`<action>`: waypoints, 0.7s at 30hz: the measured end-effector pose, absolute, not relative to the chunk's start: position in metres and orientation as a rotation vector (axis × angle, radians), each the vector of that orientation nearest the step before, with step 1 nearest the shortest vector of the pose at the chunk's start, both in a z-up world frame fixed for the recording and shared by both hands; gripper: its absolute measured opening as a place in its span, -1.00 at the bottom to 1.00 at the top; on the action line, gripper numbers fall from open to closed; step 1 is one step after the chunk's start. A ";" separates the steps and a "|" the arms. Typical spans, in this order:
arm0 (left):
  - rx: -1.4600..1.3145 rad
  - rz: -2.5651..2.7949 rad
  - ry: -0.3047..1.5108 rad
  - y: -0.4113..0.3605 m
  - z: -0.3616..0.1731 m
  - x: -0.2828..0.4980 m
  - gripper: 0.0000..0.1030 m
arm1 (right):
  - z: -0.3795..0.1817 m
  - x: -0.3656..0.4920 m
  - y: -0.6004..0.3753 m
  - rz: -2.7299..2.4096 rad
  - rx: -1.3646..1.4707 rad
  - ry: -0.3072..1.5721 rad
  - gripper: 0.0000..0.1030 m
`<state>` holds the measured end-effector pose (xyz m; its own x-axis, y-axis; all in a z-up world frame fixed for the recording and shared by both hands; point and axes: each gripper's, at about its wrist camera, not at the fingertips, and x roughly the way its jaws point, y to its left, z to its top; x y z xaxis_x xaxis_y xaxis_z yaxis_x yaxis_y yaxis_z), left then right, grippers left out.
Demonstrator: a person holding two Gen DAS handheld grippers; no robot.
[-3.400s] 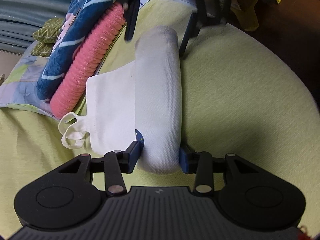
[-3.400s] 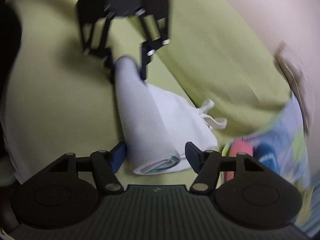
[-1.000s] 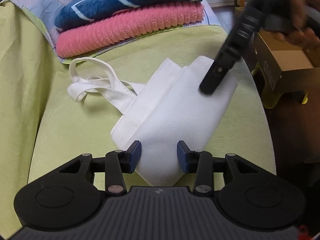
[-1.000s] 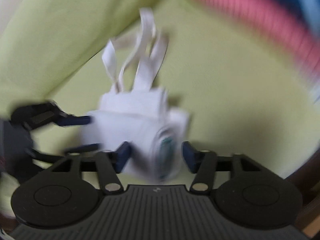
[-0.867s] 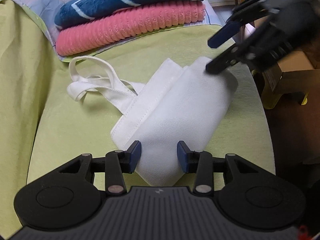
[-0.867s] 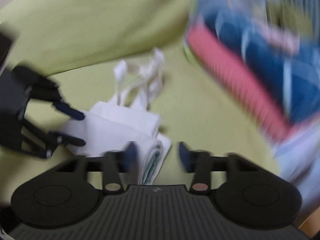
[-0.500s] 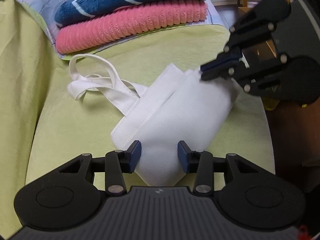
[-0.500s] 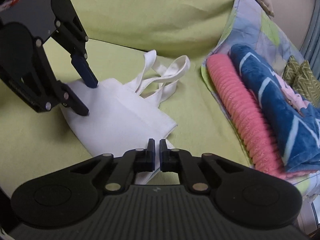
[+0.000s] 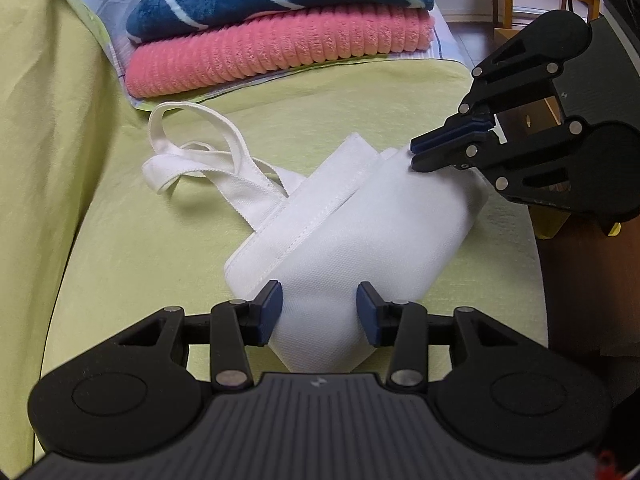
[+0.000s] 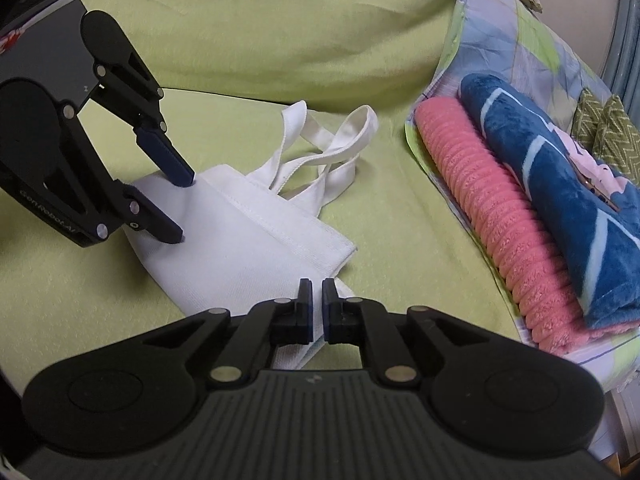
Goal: Fold shopping bag
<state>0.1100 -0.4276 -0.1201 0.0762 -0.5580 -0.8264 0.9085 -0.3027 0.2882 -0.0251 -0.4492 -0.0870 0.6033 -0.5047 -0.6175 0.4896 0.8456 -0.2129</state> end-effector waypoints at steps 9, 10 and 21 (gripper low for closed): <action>1.101 -1.542 0.437 -0.426 -0.121 0.111 -0.06 | -0.088 -0.028 -0.449 -0.572 0.002 0.711 -0.86; 1.101 -1.542 0.436 -0.426 -0.121 0.111 -0.07 | -0.088 -0.028 -0.449 -0.572 0.005 0.710 -0.86; 1.081 -1.533 0.426 -0.424 -0.122 0.109 -0.08 | -0.090 -0.032 -0.448 -0.568 0.021 0.702 -0.85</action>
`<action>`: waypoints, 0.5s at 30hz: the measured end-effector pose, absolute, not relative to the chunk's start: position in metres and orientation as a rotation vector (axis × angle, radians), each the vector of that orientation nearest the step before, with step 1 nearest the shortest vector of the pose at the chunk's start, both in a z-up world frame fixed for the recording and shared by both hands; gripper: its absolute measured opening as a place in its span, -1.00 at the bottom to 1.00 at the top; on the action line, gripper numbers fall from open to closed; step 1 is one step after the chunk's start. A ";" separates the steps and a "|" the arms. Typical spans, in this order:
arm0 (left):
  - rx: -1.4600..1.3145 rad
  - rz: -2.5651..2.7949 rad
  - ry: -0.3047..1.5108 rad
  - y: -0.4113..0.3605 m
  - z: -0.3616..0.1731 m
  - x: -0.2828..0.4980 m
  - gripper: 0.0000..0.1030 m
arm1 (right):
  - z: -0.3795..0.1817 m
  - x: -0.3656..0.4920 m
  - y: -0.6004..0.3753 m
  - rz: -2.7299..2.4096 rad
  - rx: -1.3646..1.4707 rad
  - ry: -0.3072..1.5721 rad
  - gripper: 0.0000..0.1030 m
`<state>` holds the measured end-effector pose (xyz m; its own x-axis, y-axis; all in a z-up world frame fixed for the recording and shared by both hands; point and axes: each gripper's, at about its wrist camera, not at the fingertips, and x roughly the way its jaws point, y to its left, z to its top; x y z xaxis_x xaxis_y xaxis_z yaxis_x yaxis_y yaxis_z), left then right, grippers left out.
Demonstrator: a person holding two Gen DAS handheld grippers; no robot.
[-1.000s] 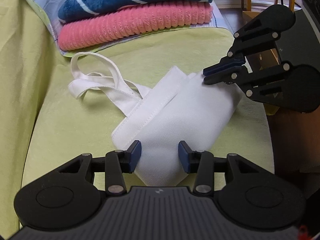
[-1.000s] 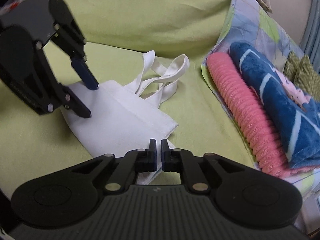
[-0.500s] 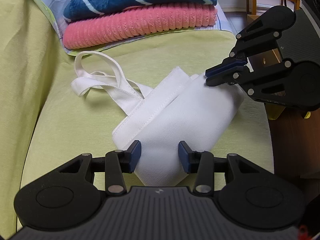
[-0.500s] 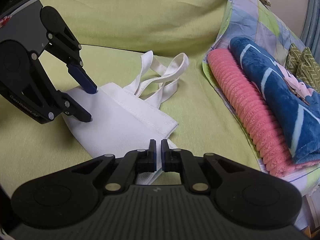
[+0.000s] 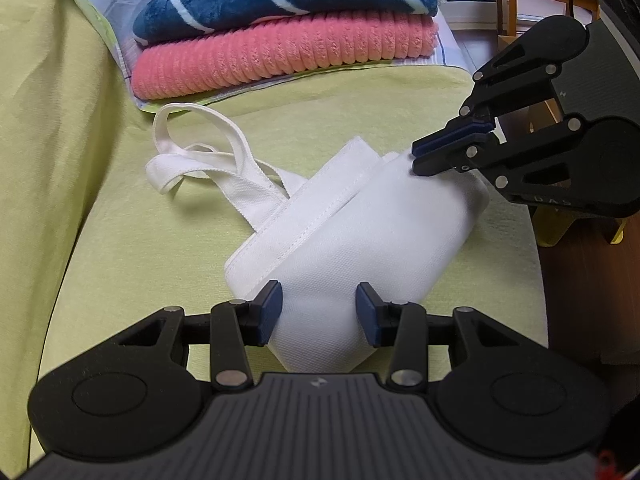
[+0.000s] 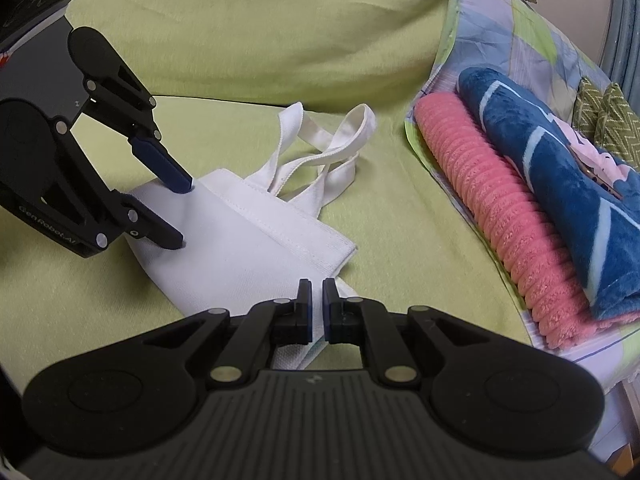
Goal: Fold shopping bag
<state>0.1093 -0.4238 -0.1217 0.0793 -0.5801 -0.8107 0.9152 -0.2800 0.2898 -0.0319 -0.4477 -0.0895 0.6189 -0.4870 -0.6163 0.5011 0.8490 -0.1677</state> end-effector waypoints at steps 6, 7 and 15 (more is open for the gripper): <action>1.117 -1.519 0.351 -0.419 -0.122 0.099 -0.11 | -0.086 -0.032 -0.452 -0.557 0.033 0.702 -0.85; 1.136 -1.521 0.321 -0.417 -0.122 0.095 -0.21 | -0.086 -0.033 -0.453 -0.554 0.036 0.702 -0.85; 1.387 -1.564 -0.011 -0.384 -0.131 0.061 -0.43 | -0.083 -0.037 -0.460 -0.526 0.060 0.701 -0.85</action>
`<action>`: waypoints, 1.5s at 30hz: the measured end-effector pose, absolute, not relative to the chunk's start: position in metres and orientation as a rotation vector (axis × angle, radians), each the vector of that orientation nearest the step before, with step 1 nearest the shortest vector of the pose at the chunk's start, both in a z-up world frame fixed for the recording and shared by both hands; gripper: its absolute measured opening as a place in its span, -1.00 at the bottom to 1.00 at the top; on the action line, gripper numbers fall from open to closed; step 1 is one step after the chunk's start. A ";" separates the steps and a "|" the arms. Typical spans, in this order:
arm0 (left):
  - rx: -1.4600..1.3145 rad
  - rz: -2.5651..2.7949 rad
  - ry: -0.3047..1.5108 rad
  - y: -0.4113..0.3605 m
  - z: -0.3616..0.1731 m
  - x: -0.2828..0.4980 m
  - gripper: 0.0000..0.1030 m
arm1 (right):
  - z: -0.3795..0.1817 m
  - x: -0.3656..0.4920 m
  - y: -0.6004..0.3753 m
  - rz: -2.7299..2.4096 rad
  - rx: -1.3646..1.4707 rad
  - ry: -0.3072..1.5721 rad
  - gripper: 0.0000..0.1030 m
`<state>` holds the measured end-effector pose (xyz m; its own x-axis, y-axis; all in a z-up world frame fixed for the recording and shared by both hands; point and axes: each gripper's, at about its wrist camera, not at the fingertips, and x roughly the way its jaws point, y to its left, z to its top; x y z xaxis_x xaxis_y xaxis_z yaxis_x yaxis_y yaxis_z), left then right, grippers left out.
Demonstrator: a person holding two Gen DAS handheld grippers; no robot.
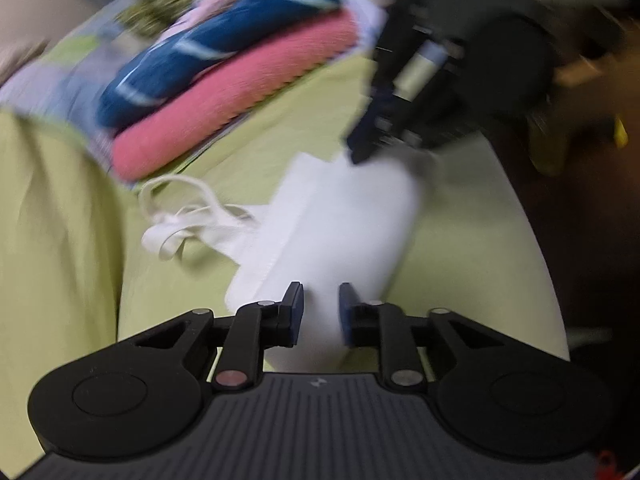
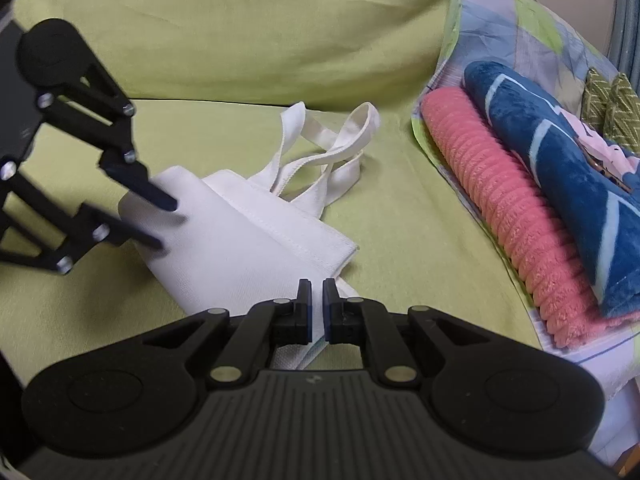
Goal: Fold shopping bag
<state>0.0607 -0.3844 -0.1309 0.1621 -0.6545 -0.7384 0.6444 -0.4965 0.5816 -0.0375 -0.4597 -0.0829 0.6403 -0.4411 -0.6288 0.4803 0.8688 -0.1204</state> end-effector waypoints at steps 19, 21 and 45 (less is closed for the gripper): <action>1.637 -1.509 -0.286 -0.386 -0.182 0.059 -0.11 | -0.082 -0.036 -0.458 -0.500 -0.022 0.693 -0.84; 1.637 -1.528 -0.268 -0.387 -0.180 0.061 -0.11 | -0.083 -0.036 -0.452 -0.491 -0.093 0.679 -0.85; 1.539 -1.631 -0.108 -0.395 -0.162 0.076 -0.10 | -0.142 -0.025 -0.402 -0.297 -0.811 0.705 0.11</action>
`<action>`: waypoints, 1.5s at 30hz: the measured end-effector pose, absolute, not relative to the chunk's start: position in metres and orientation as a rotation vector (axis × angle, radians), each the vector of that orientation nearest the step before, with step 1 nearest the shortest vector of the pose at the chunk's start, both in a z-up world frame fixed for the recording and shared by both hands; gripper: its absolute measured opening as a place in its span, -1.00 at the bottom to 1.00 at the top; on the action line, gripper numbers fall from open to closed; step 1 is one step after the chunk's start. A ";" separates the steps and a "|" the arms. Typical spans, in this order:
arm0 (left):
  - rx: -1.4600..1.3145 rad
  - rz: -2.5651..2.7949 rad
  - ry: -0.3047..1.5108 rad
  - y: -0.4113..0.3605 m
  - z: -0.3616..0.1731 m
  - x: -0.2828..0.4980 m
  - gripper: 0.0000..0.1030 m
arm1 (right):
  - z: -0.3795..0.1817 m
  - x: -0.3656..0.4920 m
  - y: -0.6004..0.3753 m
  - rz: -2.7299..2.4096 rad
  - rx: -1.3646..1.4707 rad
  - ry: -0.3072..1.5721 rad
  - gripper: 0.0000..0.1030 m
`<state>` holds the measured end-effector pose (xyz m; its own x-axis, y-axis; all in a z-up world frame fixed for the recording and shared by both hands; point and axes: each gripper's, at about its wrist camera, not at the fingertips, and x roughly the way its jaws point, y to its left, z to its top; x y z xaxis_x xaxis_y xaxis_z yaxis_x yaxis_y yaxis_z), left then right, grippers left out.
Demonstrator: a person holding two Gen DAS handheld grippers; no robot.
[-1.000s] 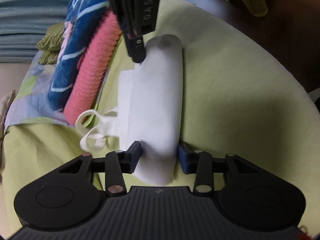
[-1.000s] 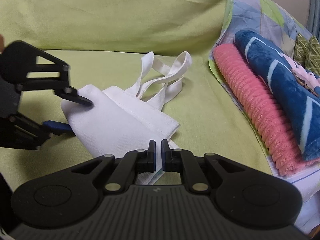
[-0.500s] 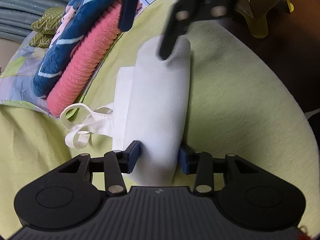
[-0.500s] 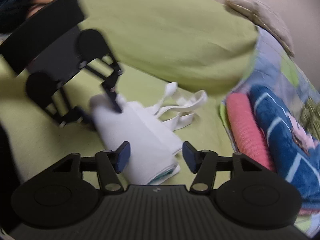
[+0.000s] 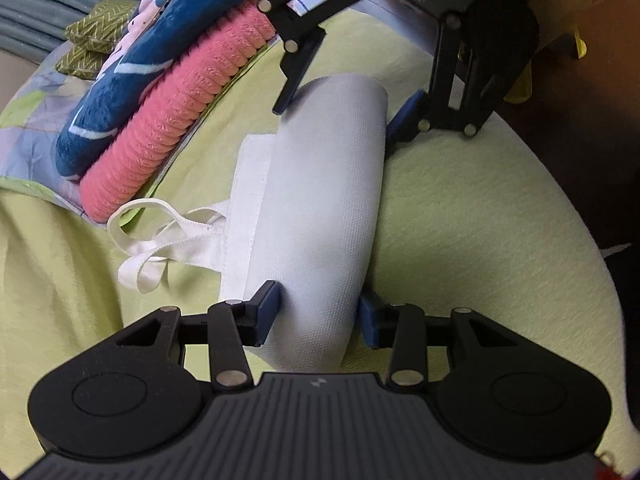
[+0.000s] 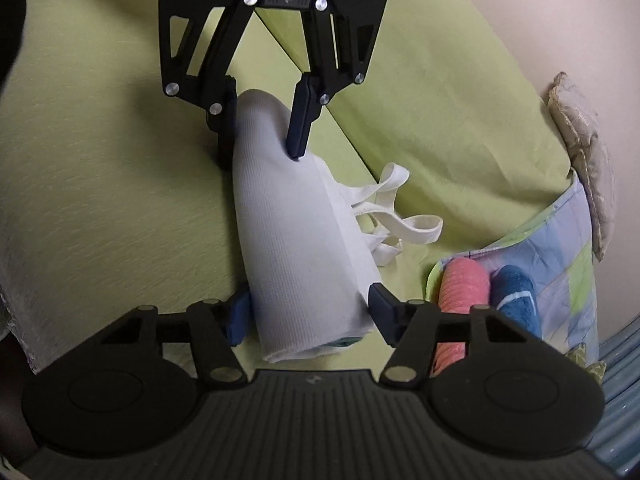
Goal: Fold shopping bag
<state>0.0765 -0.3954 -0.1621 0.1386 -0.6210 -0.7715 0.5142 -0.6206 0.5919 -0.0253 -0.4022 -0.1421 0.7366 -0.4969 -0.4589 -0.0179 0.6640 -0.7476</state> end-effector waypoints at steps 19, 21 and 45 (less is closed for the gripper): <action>1.416 -1.669 -0.063 -0.399 -0.159 0.106 0.06 | -0.111 -0.014 -0.447 -0.041 -0.599 0.801 0.09; 1.369 -1.689 -0.007 -0.402 -0.157 0.112 0.06 | -0.115 -0.012 -0.449 -0.065 -0.601 0.775 0.08; 1.350 -1.645 0.145 -0.385 -0.145 0.090 0.06 | -0.111 -0.013 -0.458 -0.117 -0.509 0.746 0.03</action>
